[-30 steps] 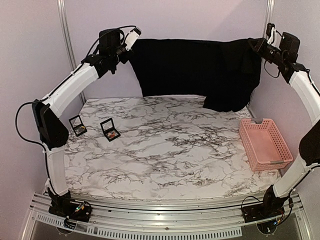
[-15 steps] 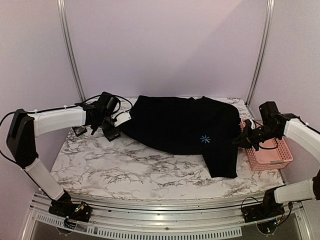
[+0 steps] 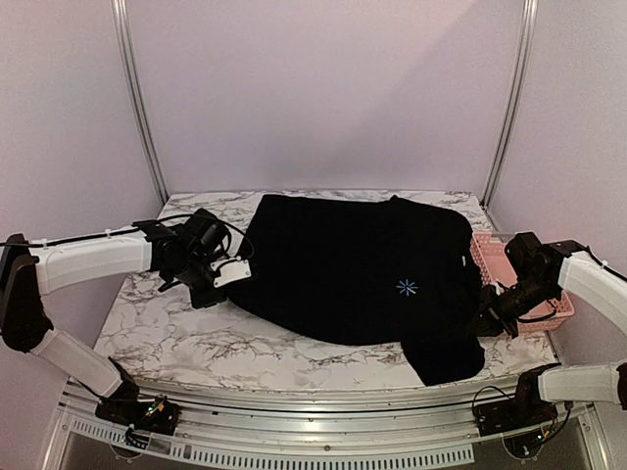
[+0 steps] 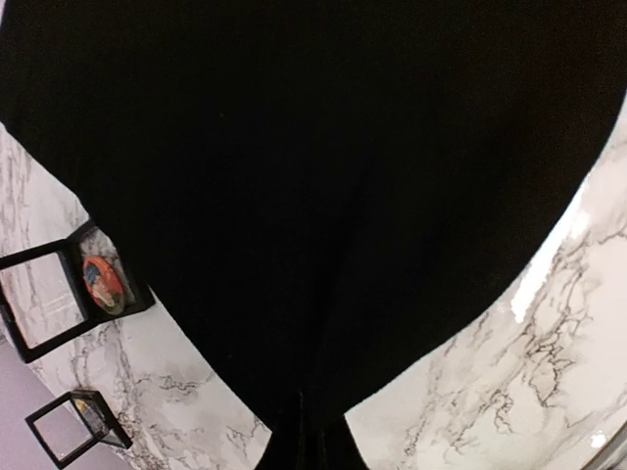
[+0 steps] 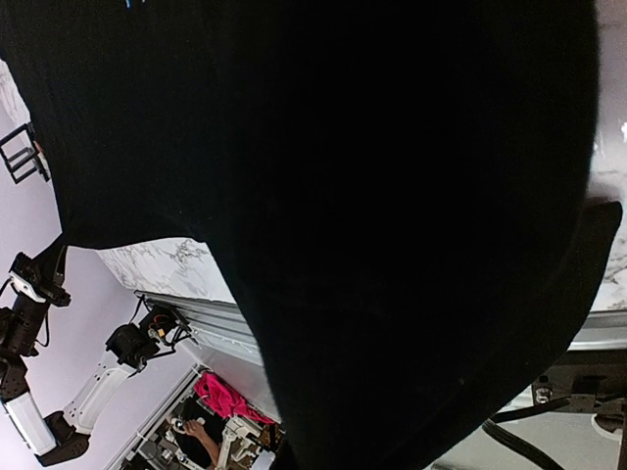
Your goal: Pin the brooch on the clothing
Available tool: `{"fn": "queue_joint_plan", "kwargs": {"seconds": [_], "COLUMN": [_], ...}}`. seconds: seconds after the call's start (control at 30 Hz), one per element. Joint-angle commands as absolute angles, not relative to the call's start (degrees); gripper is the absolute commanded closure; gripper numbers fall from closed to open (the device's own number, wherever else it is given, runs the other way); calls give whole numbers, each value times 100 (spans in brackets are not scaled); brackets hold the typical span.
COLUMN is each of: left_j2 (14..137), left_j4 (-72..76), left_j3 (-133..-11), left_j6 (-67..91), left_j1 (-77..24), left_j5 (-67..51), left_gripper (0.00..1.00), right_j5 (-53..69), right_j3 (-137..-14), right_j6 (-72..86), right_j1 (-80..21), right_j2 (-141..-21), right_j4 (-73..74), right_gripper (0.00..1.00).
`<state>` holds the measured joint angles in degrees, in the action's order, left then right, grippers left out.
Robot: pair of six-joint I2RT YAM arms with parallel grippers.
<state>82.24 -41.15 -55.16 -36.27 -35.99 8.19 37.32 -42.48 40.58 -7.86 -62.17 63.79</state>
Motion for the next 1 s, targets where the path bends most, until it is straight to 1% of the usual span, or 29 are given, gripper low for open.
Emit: {"fn": "queue_joint_plan", "kwargs": {"seconds": [0.0, 0.17, 0.2, 0.23, 0.27, 0.3, 0.33, 0.37, 0.43, 0.47, 0.57, 0.63, 0.7, 0.77, 0.87, 0.97], "left_j2": [7944, 7829, 7831, 7839, 7858, 7883, 7891, 7889, 7826, 7800, 7840, 7890, 7893, 7931, 8227, 8853], "left_j4": [-4763, -4972, -5052, -5163, -5319, -5509, -5726, -5939, -6352, -6490, -6466, -6017, -5270, -4645, -4222, -4089], "left_j3": [-5171, -5055, -5061, -5081, -5123, -5206, -5313, -5487, -5983, -6163, -7109, -7473, -7525, -7368, -7102, -7078], "left_j6": [-3493, -3447, -3464, -3489, -3528, -3567, -3595, -3625, -3756, -3802, -3584, -3180, -2643, -2354, -2325, -2192], "left_j1": [-3900, -4018, -4035, -4055, -4086, -4113, -4128, -4130, -4060, -3997, -3288, -2770, -2376, -2150, -2090, -2111], "left_j5": [570, 516, 453, 356, 263, 177, 108, 80, 119, 168, 267, 318, 551, 780, 695, 832], "left_gripper": [100, 100, 100, 94, 75, 43, 26, 17, 11, 10, 10, 10, 12, 22, 40, 49], "right_j5": [3542, 3222, 3112, 3021, 2930, 2797, 2645, 2450, 2058, 1912, 1593, 1445, 1337, 1133, 887, 848], "right_j3": [-4340, -4491, -4548, -4642, -4746, -4911, -5139, -5446, -6097, -6392, -6866, -6873, -6749, -6584, -6514, -6513], "right_j6": [3883, 3821, 3831, 3832, 3845, 3897, 3945, 4016, 4145, 4184, 4208, 4210, 4146, 4032, 3799, 3644], "right_j1": [-836, -835, -835, -835, -835, -835, -834, -835, -835, -833, -876, -998, -1153, -1251, -1374, -1532], "right_j2": [-6102, -6029, -5988, -5966, -5956, -5951, -5957, -6011, -6176, -6343, -6761, -6945, -7162, -7430, -8149, -8904], "right_j4": [7228, 7691, 7800, 7872, 7916, 7926, 7912, 7861, 7627, 7440, 6622, 5925, 5185, 4498, 4093, 3789], "right_gripper": [100, 99, 87, 72, 56, 43, 35, 32, 30, 30, 29, 31, 33, 36, 43, 55]}}
